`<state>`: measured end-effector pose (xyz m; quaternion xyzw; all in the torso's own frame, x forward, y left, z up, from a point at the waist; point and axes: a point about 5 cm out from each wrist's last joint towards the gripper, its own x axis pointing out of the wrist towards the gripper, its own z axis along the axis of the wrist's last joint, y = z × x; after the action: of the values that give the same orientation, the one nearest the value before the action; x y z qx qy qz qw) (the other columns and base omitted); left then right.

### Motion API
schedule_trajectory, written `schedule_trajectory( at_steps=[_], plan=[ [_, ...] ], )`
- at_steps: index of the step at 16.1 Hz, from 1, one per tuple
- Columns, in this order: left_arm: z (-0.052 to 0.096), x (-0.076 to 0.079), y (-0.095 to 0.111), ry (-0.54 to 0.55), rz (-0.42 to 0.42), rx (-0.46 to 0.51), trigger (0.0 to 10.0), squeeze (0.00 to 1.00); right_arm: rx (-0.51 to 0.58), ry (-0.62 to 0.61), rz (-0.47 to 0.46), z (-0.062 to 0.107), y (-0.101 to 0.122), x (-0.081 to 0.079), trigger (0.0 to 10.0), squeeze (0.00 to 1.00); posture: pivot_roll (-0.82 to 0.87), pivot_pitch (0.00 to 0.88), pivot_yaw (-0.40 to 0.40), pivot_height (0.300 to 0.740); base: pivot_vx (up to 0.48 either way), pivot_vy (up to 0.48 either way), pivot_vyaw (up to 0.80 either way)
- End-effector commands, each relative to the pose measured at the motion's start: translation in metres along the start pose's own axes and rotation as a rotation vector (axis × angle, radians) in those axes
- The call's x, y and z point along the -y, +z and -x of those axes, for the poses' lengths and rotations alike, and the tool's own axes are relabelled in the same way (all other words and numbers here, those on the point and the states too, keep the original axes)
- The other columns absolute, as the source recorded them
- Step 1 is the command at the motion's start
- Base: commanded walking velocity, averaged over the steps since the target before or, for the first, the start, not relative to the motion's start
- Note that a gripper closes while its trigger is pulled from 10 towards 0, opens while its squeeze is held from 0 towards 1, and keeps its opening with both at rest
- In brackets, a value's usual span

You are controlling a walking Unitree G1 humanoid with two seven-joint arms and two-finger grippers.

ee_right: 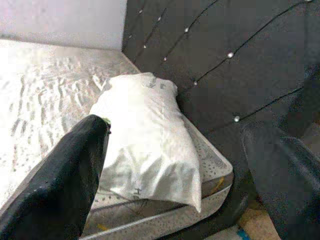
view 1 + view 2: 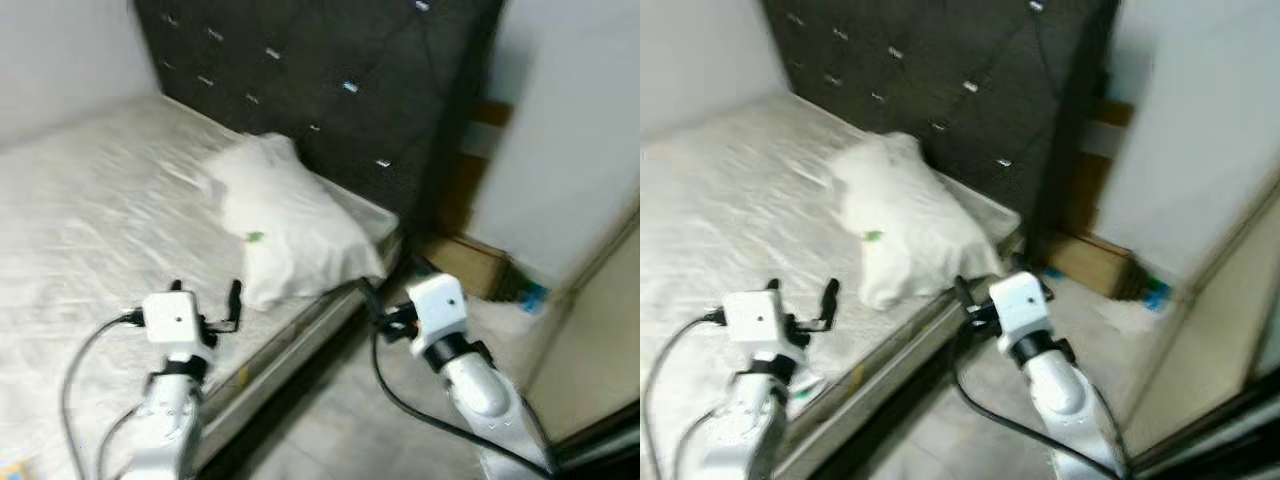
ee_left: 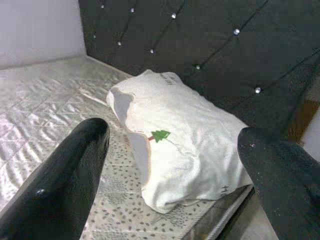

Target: Clean up the room

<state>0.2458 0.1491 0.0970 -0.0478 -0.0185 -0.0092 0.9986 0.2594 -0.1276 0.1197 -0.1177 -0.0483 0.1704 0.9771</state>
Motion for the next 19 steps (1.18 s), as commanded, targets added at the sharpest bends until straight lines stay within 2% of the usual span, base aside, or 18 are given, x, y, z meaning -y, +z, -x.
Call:
schedule_trajectory(
  at_steps=[1,7,9,10,13,15,19],
  plan=[
    [-0.002,0.001,0.004,-0.008,-0.018,0.01,10.0,0.0,-0.007,-0.006,-0.006,0.0,-0.001,0.0,10.0,0.0,0.03,0.072,-0.02,0.74,0.0,0.0,0.8],
    [-0.001,-0.004,0.003,0.024,-0.022,0.004,10.0,0.0,-0.004,-0.002,-0.01,-0.002,-0.001,0.0,10.0,0.0,0.03,0.074,-0.02,0.74,0.0,0.0,0.8],
    [0.002,-0.013,0.004,0.061,-0.034,0.005,10.0,0.0,0.0,0.004,-0.034,-0.006,-0.001,-0.001,10.0,0.0,0.05,0.072,-0.034,0.74,0.0,0.0,0.5],
    [0.005,-0.02,0.004,0.09,-0.043,0.002,10.0,0.0,0.006,0.028,-0.05,-0.011,-0.001,-0.006,10.0,0.0,0.08,0.069,-0.051,0.74,0.0,0.0,0.0],
    [0.009,-0.024,0.004,0.121,-0.048,0.003,10.0,0.0,0.022,0.037,-0.062,-0.021,0.002,-0.009,10.0,0.0,0.11,0.051,-0.062,0.74,0.0,0.0,0.0],
    [0.009,-0.025,0.002,0.129,-0.054,0.002,10.0,0.0,0.029,0.03,-0.031,-0.025,0.001,-0.009,10.0,0.0,0.12,0.037,-0.058,0.74,0.0,0.0,0.78],
    [0.005,-0.027,0.003,0.15,-0.047,0.011,10.0,0.0,0.062,0.032,-0.05,-0.036,0.007,-0.01,10.0,0.0,0.11,0.018,-0.057,0.74,0.0,0.0,0.8]
  ],
)
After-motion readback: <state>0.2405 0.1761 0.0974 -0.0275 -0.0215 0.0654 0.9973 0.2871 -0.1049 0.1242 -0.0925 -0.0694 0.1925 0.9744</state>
